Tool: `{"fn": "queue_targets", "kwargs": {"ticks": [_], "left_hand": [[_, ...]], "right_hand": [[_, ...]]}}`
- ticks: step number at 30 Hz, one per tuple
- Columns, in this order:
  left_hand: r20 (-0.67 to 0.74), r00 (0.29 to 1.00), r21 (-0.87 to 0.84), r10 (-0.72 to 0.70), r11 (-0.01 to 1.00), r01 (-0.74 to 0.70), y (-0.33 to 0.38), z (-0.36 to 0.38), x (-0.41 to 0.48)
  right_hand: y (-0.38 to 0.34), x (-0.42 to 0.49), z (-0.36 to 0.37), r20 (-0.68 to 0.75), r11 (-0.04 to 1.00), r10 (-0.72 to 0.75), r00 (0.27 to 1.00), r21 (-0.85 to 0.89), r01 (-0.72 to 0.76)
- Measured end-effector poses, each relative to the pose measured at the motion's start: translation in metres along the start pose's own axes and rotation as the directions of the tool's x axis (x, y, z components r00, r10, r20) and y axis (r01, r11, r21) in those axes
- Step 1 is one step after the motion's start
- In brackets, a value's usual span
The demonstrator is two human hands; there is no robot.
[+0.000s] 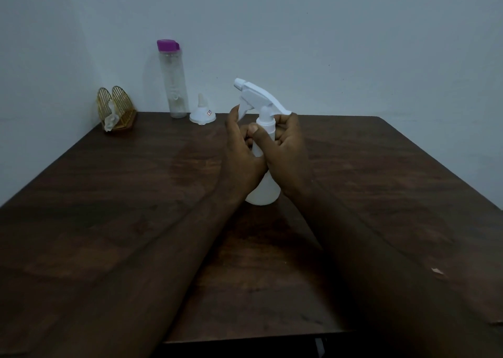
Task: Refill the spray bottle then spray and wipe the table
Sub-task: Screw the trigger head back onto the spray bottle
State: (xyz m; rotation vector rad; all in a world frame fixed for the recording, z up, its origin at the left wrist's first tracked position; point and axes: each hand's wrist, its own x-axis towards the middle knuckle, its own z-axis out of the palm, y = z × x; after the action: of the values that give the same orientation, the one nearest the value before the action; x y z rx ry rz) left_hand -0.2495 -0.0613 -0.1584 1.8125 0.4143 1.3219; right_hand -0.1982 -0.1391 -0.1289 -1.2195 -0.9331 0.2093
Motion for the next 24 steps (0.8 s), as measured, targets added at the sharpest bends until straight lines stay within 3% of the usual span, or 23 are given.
{"fn": "queue_targets", "kwargs": {"ticks": [5, 24], "left_hand": [[0.001, 1.0, -0.02, 0.02, 1.0, -0.02, -0.0004, -0.0006, -0.002], [0.011, 1.0, -0.036, -0.001, 0.999, 0.001, -0.0013, -0.0008, -0.001]], "right_hand": [[-0.001, 0.0016, -0.0041, 0.069, 0.998, 0.014, 0.998, 0.06, -0.018], [0.0007, -0.0011, -0.0008, 0.034, 0.995, 0.021, 0.999, 0.099, -0.024]]}}
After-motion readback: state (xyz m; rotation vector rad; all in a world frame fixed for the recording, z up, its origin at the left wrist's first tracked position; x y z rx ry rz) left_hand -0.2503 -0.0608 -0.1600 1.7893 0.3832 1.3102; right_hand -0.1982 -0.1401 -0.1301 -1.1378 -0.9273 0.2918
